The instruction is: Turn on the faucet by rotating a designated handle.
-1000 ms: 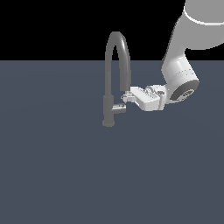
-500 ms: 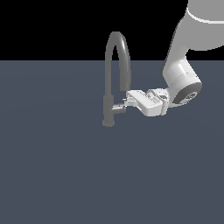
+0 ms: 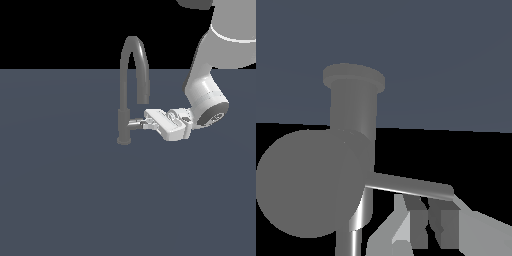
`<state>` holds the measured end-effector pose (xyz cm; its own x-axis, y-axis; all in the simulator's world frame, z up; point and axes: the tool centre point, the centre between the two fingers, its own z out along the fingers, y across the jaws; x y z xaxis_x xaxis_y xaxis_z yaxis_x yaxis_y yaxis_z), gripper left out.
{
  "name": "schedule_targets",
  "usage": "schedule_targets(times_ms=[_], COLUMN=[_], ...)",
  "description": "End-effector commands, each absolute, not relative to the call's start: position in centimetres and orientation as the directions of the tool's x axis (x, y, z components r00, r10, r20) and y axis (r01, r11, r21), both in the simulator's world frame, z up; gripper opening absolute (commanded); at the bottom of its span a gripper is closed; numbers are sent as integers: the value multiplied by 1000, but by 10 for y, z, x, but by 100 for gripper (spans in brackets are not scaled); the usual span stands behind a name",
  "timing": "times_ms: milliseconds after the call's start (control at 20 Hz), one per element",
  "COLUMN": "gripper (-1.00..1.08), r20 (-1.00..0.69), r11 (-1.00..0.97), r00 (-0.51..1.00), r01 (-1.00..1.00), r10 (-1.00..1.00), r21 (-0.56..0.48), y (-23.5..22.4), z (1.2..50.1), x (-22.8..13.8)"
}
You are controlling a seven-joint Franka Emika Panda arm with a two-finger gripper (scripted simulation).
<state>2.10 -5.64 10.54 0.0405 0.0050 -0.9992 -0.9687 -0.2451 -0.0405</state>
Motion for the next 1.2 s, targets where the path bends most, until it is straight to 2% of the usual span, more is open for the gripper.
schedule_targets(times_ms=[0,100,150,900,950,1000,1150], gripper=[-100,-100,-100,-100,-100,-100,-100], r20=[-1000,-1000,-999,-1000,-1000,-998,-999], r11=[-238,-237,-244,-237,-237,-248,-247], r00=[9,6,38,4,4,54,47], r01=[-971,-971,-969,-971,-971,-967,-968], r10=[1,1,7,1,1,13,11], r21=[-9,-6,-38,-4,-4,-56,-48], y=[-59,-59,-57,-56,-56,-57,-56], z=[76,70,93,40,40,74,66], x=[12,11,20,26,26,37,39])
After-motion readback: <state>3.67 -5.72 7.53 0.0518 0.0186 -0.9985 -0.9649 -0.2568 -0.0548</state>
